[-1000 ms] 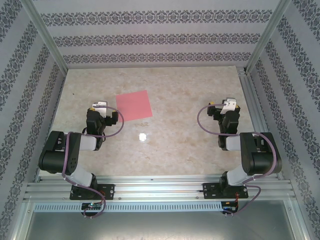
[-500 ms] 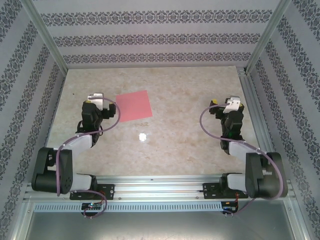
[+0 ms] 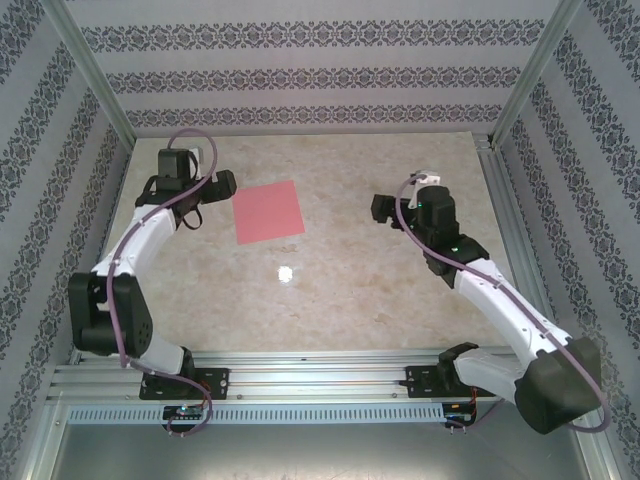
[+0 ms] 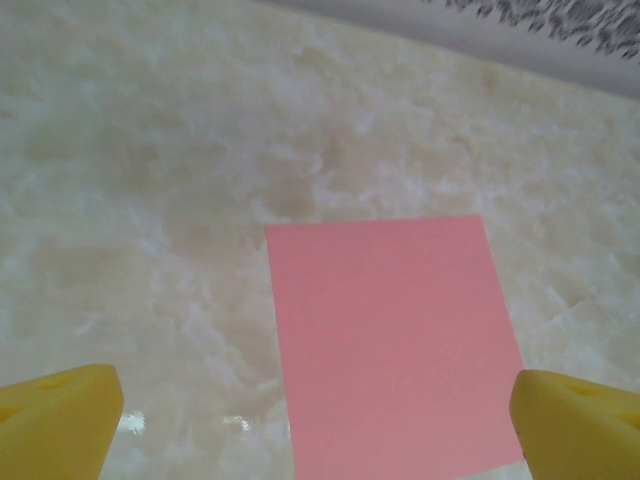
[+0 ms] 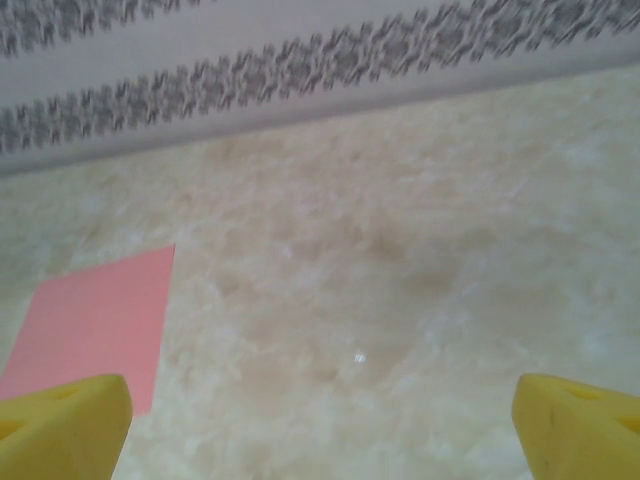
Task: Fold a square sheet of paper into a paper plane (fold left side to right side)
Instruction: Move the square sheet of paper to the center of the table.
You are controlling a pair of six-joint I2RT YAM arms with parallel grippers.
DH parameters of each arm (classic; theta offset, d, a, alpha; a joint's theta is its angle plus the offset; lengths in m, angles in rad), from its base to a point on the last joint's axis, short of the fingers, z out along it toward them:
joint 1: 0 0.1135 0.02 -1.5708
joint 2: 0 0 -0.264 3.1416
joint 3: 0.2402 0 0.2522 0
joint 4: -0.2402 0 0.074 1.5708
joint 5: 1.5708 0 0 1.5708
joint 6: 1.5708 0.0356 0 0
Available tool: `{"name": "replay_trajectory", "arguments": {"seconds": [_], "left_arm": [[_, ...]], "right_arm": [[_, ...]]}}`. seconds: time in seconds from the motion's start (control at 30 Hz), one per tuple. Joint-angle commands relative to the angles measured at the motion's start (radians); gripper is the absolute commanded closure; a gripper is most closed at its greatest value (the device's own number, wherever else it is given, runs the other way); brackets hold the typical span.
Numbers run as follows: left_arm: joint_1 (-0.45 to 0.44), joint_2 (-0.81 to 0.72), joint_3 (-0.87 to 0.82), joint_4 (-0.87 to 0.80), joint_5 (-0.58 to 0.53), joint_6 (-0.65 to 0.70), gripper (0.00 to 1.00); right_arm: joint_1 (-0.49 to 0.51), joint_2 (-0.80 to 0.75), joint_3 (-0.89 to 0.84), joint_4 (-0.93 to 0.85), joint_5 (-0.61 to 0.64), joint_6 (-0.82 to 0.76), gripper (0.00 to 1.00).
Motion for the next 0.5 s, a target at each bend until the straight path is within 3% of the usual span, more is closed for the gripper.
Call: {"name": "replay_trajectory", "arguments": {"seconds": [0.0,0.2,0.47], "left_arm": [[0.024,0.138,0.120,-0.157,0.101,-0.045,0.00],[0.045,0.343,0.288,-0.161,0.227,-0.070,0.00],[0.074,0.272,0.199,-0.111,0.229,-0.074,0.00]], "right_arm": [[0.090,0.099,0.061,-0.195,0.041,0.060,0.02],[0.224,0.454,0.336,-0.249,0.059,-0.012,0.02],[0.304,0.969,0.888,-0.395,0.044,-0.120,0.11]]}}
